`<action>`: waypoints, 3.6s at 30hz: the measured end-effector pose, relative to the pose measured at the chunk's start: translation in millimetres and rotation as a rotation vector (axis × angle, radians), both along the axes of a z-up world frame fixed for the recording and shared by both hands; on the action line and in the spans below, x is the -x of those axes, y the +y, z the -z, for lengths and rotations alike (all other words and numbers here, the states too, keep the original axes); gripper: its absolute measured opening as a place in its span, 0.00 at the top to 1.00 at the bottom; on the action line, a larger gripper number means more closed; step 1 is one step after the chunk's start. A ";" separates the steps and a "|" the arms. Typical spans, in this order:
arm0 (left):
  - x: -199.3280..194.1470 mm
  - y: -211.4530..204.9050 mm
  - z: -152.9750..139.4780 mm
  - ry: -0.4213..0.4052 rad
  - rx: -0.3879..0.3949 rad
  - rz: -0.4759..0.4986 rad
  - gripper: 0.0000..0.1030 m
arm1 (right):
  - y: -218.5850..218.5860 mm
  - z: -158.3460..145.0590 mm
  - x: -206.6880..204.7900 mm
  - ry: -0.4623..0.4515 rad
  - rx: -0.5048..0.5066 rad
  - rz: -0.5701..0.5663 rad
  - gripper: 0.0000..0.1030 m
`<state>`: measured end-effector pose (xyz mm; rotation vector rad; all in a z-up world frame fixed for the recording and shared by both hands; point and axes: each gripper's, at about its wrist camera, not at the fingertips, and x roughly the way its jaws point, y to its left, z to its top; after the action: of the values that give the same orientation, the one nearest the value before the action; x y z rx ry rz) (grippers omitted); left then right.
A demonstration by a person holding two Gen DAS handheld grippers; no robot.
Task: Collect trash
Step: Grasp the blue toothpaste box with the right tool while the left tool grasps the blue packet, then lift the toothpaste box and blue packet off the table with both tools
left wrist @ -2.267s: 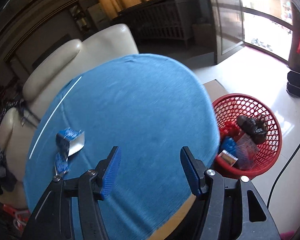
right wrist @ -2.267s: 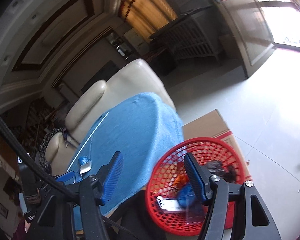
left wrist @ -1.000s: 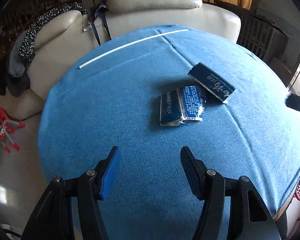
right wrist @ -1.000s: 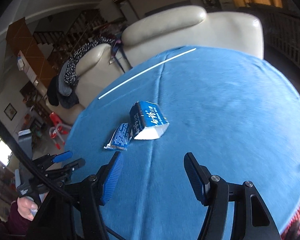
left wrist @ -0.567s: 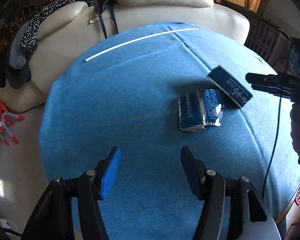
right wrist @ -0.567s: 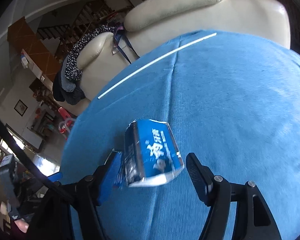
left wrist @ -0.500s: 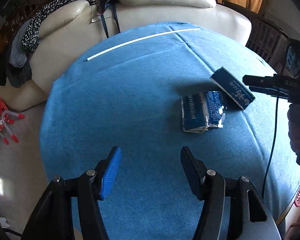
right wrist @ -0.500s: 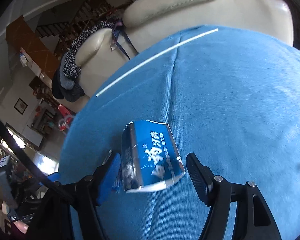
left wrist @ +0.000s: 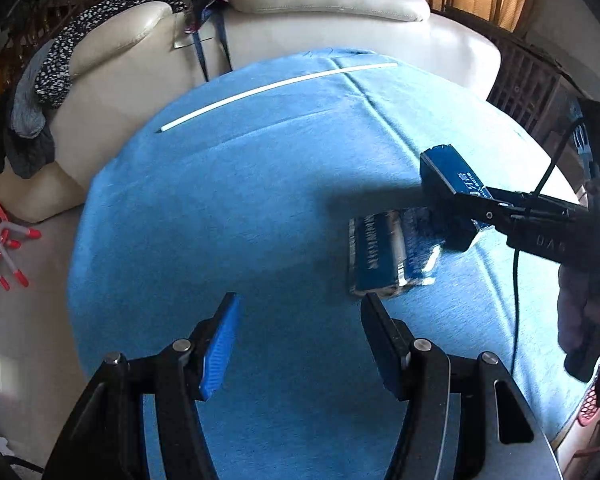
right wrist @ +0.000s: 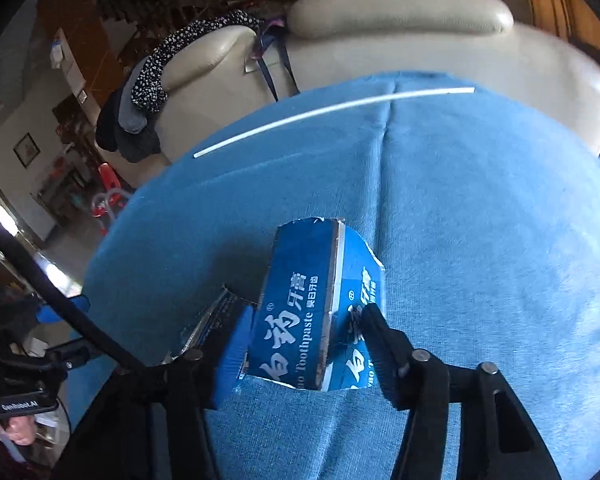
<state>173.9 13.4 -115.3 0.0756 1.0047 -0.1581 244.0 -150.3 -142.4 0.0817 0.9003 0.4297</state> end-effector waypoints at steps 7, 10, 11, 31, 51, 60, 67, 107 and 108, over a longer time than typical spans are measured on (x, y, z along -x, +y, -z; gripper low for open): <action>-14.8 -33.2 3.4 0.024 0.034 0.065 0.39 | -43.5 -8.9 11.8 0.037 -0.050 0.092 0.57; -24.0 -52.0 7.9 0.040 0.057 0.101 0.38 | -63.3 -6.6 22.9 0.050 -0.090 0.128 0.58; -27.7 -58.7 10.2 0.042 0.062 0.112 0.38 | -69.2 -5.4 25.8 0.058 -0.112 0.138 0.58; -38.9 -64.5 29.2 0.023 0.096 0.075 0.62 | -133.9 -19.4 112.4 0.043 -0.322 0.297 0.58; -45.9 -87.0 44.2 0.021 -0.002 0.045 0.25 | -156.7 -7.8 143.6 0.055 -0.317 0.333 0.58; -33.2 -86.8 29.7 -0.050 -0.002 0.078 0.43 | -147.0 -11.1 145.0 0.047 -0.319 0.304 0.58; -22.3 -76.1 17.3 -0.060 0.043 0.082 0.48 | -139.0 -22.0 158.8 0.018 -0.298 0.286 0.58; -38.2 -81.1 49.6 0.071 0.059 0.074 0.22 | -142.1 -10.0 190.1 0.079 -0.224 0.297 0.58; -37.8 -81.4 50.0 0.063 0.055 0.074 0.22 | -140.6 -8.9 189.3 0.083 -0.224 0.295 0.58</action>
<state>211.6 -68.0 -165.3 0.0580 1.0604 -0.2575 54.8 -290.9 -133.6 0.4350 0.9026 0.2512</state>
